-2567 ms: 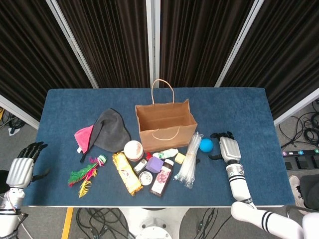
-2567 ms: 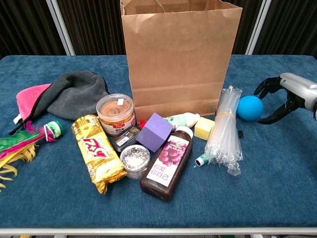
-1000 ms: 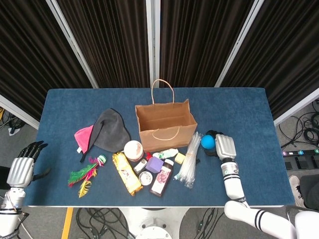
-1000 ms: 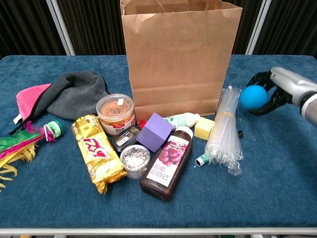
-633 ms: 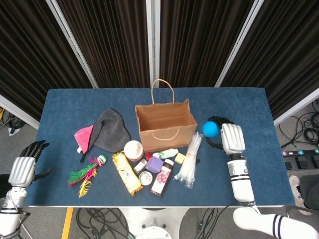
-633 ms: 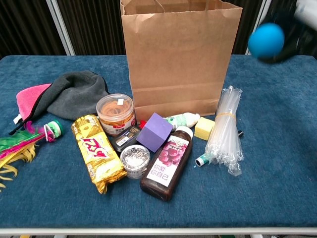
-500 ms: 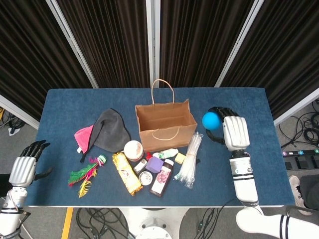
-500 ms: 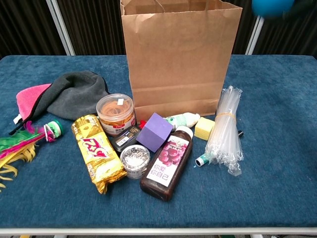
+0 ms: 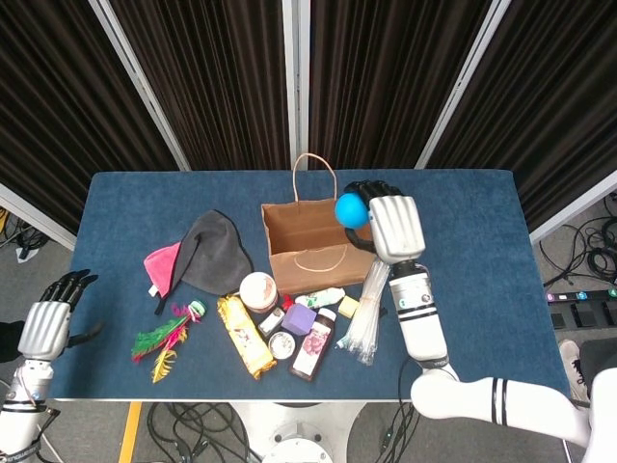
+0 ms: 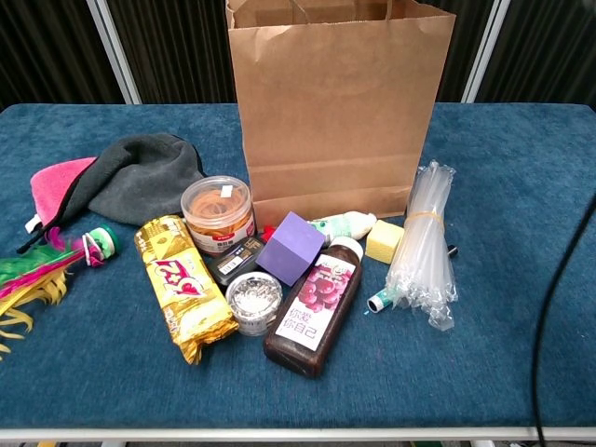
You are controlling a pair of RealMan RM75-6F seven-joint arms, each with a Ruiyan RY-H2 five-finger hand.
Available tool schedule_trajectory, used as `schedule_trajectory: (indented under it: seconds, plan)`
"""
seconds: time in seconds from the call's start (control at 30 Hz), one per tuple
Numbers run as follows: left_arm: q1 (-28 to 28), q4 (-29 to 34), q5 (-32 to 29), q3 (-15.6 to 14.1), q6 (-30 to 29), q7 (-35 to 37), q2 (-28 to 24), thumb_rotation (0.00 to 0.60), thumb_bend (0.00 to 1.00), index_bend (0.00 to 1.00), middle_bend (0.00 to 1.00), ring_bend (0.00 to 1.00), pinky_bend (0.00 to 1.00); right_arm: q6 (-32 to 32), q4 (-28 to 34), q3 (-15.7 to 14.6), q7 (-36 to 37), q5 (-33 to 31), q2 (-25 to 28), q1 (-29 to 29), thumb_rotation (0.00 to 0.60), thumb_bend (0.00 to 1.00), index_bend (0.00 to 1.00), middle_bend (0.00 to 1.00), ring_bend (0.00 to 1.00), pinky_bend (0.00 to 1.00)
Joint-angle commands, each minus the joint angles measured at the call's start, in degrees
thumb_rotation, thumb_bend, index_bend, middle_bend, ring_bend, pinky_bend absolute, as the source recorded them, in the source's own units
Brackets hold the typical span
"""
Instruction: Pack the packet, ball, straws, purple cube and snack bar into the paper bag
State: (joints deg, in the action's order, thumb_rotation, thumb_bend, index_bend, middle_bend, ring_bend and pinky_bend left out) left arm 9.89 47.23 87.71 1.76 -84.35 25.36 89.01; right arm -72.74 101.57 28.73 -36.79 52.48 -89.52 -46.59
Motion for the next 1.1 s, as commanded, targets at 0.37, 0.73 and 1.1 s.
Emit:
schedule_trajectory:
  seconds: [0.37,0.73,1.1]
  plan:
    - [0.0,-0.3,0.1,0.0,-0.4,0.4,0.1,0.6,0.26,0.24,0.23,0.15,0.21,-0.3,-0.4,-1.1,5.5,2.8,0.8,-0.8,0.6,0.0,0.26,0.23,0.09,0.17]
    - [0.2,0.2,0.4,-0.2,-0.2,-0.3,0.3,0.6,0.26,0.24,0.23,0.15,0.21,-4.2,8.5,-7.5,12.5,13.1,14.0,9.3,0.6,0.0,0.25,0.26,0.12,0.19]
    - [0.6,1.2,0.5,0.1,-0.8,-2.0,0.4,0.6,0.26,0.24,0.24,0.15,0.21,4.4,-0.3,-25.3,23.3,28.2,23.1,17.2,0.6,0.0,0.25,0.27,0.14,0.21]
